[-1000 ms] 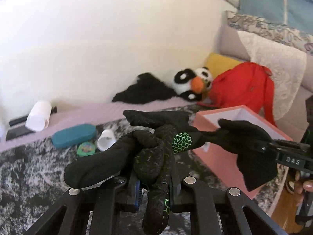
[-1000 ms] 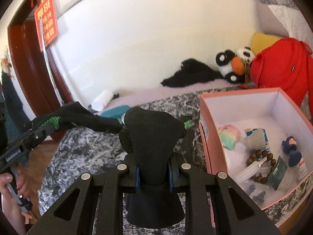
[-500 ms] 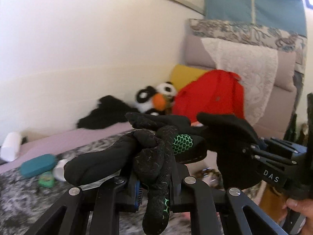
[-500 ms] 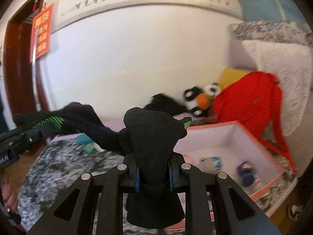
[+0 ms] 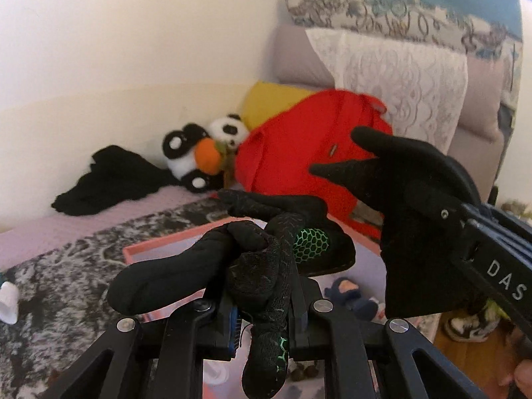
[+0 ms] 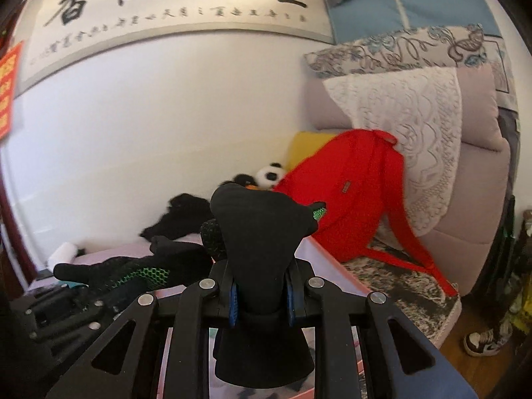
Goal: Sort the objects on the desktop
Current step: 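Carry the black gloves into the pink box and release both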
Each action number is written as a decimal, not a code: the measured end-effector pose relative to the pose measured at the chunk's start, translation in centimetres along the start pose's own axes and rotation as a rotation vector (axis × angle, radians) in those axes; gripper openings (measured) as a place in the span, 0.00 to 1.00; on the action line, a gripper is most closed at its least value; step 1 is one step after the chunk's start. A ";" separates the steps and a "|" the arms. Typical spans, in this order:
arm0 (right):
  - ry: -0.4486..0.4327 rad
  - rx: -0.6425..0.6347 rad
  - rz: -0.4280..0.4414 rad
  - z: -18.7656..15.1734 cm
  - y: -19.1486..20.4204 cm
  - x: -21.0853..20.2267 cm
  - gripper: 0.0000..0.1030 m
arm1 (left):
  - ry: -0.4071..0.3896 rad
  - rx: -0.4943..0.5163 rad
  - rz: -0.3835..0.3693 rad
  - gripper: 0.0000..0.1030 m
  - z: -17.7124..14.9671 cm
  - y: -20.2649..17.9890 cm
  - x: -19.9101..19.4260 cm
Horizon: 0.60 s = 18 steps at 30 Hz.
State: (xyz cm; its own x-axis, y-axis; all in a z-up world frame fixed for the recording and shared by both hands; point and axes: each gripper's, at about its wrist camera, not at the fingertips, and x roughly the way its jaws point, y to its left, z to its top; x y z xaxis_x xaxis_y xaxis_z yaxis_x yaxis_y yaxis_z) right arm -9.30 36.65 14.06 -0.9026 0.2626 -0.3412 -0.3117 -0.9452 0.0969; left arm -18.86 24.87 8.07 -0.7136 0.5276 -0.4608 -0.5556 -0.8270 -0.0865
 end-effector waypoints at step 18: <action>0.075 0.117 0.025 -1.9 -2.9 3.9 0.99 | -0.117 0.113 0.249 0.95 -1.2 -1.5 -3.1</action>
State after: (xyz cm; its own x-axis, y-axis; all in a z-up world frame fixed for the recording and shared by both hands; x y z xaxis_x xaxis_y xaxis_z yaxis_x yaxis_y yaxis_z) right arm -11.37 40.02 10.69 -0.8872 0.2202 -0.4055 -0.3261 -0.9210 0.2131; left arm -15.30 24.18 8.53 -0.8746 0.3357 -0.3498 -0.3965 -0.9104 0.1178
